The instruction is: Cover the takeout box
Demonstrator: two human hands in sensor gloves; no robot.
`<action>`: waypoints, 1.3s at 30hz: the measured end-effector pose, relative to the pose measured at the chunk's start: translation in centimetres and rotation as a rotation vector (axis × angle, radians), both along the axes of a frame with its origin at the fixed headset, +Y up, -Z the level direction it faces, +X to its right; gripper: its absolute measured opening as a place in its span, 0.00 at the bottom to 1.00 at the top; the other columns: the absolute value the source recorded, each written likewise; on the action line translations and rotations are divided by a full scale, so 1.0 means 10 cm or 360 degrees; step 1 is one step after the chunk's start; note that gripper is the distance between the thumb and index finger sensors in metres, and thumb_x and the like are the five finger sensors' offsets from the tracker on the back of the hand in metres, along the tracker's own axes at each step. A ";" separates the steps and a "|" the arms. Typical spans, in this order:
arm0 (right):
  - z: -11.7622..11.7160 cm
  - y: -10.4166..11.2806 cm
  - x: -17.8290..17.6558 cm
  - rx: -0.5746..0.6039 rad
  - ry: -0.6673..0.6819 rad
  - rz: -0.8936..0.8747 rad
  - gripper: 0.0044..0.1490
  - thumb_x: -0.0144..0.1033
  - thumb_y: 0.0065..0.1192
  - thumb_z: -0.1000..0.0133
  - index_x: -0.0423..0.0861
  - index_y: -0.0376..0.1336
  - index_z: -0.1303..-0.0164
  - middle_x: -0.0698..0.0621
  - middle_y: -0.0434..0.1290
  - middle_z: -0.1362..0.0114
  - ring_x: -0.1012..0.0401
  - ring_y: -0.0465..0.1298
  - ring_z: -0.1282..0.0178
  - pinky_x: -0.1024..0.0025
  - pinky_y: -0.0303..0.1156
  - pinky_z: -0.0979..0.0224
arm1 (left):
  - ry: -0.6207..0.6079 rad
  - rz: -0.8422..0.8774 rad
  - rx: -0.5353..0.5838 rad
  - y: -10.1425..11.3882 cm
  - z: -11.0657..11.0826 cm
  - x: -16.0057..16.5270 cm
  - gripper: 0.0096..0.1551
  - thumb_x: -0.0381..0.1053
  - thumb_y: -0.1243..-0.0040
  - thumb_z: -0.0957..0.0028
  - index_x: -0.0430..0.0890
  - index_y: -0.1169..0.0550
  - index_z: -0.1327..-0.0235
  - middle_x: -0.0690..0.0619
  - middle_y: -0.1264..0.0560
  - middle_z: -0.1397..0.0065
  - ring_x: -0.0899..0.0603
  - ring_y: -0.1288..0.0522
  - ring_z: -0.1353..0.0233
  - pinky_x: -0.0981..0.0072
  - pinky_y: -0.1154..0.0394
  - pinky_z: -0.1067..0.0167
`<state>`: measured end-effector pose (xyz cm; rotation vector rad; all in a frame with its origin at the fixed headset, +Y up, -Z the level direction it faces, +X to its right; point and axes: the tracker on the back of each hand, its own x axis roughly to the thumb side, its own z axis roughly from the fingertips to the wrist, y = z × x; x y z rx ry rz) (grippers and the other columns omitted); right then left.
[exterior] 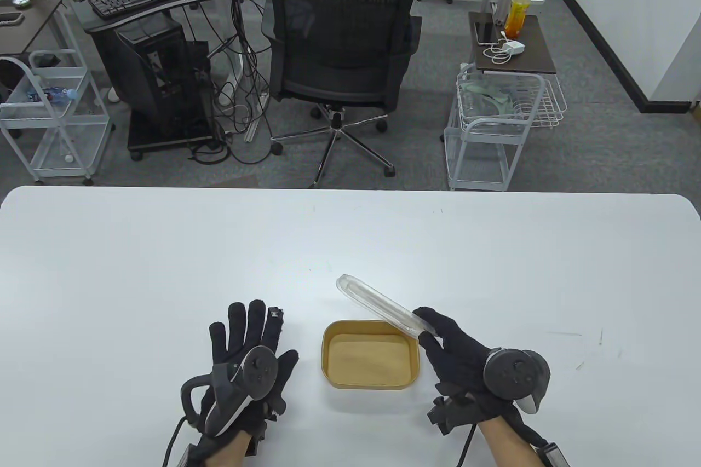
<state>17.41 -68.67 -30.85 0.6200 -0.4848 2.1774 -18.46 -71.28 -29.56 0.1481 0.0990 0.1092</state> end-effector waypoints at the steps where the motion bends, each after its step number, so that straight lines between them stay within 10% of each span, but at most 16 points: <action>1: 0.01 0.00 -0.02 0.0042 -0.0003 0.0039 0.26 0.26 0.68 0.41 0.36 0.67 0.32 0.34 0.77 0.29 0.38 0.80 0.34 0.37 0.75 0.35 | 0.0001 0.0002 -0.0002 0.00 0.00 0.00 0.45 0.81 0.53 0.63 0.76 0.42 0.27 0.69 0.48 0.10 0.52 0.55 0.09 0.58 0.62 0.18; 16: 0.04 -0.17 -0.29 0.0456 0.0006 0.0549 0.24 0.26 0.71 0.43 0.42 0.68 0.36 0.37 0.70 0.24 0.39 0.74 0.27 0.40 0.72 0.28 | 0.0006 0.0019 -0.0034 -0.01 0.01 -0.03 0.45 0.81 0.53 0.63 0.76 0.41 0.27 0.69 0.48 0.10 0.52 0.55 0.09 0.58 0.62 0.18; 39: -0.01 -0.40 -0.28 0.0268 0.0182 0.0863 0.23 0.24 0.75 0.45 0.45 0.70 0.39 0.42 0.69 0.23 0.42 0.72 0.24 0.42 0.71 0.26 | -0.0014 0.0023 -0.0069 -0.04 0.01 0.00 0.44 0.81 0.52 0.63 0.76 0.41 0.27 0.69 0.48 0.10 0.52 0.54 0.09 0.59 0.62 0.18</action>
